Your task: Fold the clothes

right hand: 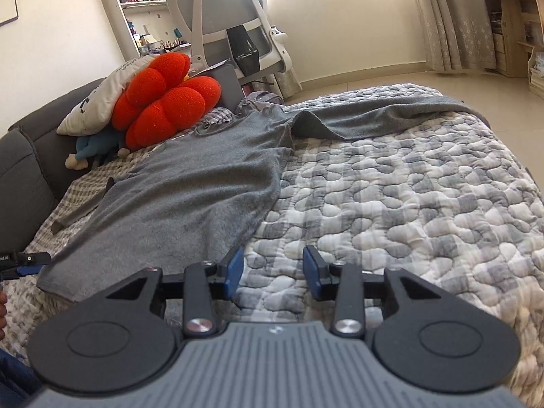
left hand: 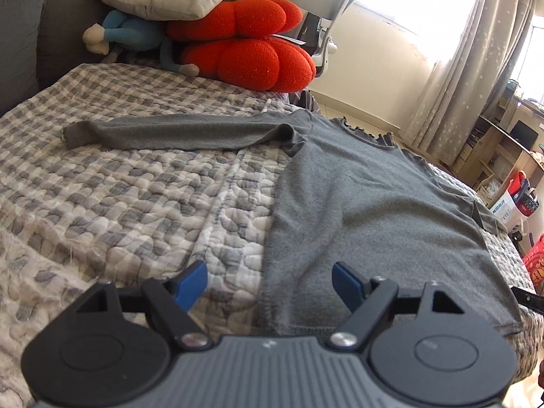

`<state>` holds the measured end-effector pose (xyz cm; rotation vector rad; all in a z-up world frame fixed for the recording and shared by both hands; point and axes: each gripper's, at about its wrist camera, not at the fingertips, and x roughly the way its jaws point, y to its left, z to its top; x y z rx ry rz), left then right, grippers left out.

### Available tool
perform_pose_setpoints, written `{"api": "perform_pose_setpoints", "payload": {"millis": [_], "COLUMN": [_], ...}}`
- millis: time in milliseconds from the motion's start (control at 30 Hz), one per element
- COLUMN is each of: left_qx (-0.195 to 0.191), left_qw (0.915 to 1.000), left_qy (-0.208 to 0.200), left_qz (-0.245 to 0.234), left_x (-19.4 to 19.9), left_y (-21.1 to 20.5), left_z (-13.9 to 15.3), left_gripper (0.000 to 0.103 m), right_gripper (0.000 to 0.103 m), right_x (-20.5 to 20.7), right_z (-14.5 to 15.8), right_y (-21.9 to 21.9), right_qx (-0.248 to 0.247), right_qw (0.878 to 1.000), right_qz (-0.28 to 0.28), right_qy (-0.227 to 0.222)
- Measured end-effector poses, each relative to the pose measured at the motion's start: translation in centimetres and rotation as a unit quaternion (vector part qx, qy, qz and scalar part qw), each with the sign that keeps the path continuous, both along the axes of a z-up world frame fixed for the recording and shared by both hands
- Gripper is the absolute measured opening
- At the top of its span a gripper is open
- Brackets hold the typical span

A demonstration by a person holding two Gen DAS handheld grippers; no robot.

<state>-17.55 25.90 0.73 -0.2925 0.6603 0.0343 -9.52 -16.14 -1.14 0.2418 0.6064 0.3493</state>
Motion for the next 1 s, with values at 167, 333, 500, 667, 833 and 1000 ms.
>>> {"api": "perform_pose_setpoints", "payload": {"millis": [167,333,500,667,833,1000], "left_qx": [0.029,0.035,0.019,0.018,0.015,0.010], "left_qw": [0.9996,0.9994,0.9998,0.9998,0.9999,0.9999], "left_qy": [-0.006,-0.006,0.000,-0.001,-0.001,-0.002], "left_qz": [-0.007,-0.001,0.008,0.003,0.001,-0.001], "left_x": [-0.3,-0.3,-0.6,-0.9,-1.0,-0.8], "left_y": [-1.2,-1.3,-0.4,-0.5,-0.7,-0.5], "left_z": [-0.1,0.0,0.1,0.0,-0.1,-0.3], "left_gripper": [0.074,0.048,0.023,0.021,0.021,0.021], "right_gripper": [0.045,0.047,0.047,0.047,0.047,0.039], "right_x": [-0.8,-1.3,-1.7,-2.2,-2.5,-3.1], "right_z": [0.6,0.8,0.5,0.1,-0.5,-0.7], "right_y": [2.0,3.4,2.3,1.6,0.9,0.9], "right_qx": [-0.039,-0.027,0.039,0.099,0.169,0.180], "right_qw": [0.999,0.999,0.999,0.995,0.985,0.983], "right_qz": [0.005,0.025,0.014,0.020,0.022,0.031], "right_qy": [-0.010,-0.004,0.012,0.024,0.035,0.034]}}
